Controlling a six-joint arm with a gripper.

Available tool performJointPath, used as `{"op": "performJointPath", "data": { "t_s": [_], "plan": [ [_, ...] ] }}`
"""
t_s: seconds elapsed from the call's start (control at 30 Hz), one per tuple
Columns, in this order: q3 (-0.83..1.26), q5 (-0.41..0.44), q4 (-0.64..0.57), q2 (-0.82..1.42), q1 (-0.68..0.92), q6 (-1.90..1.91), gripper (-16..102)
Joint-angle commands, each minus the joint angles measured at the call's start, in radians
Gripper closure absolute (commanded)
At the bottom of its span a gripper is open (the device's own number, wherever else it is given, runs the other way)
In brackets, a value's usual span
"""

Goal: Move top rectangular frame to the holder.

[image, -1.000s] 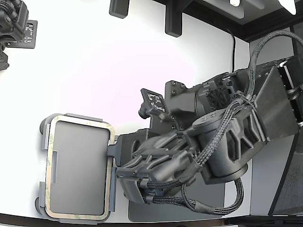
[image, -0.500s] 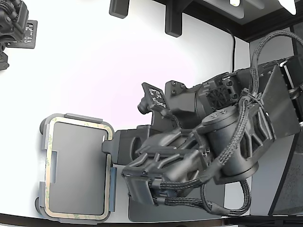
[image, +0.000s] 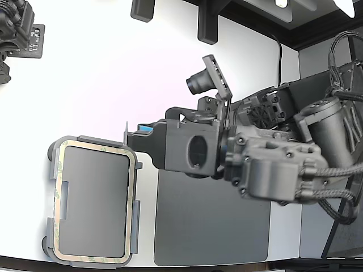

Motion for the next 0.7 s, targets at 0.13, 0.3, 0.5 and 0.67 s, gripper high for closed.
{"op": "performJointPath", "data": {
  "t_s": [0.13, 0.3, 0.5, 0.67],
  "plan": [
    [0.158, -0.066, -0.172, 0.245, -0.138, -0.841, -14],
    [0.225, -0.149, -0.094, 0.344, -0.264, -1.063, -14],
    [0.5, -0.33, -0.121, 0.641, -0.44, -1.258, -14],
    [0.696, -0.454, -0.104, 0.859, -0.569, -1.276, -14]
  ]
}}
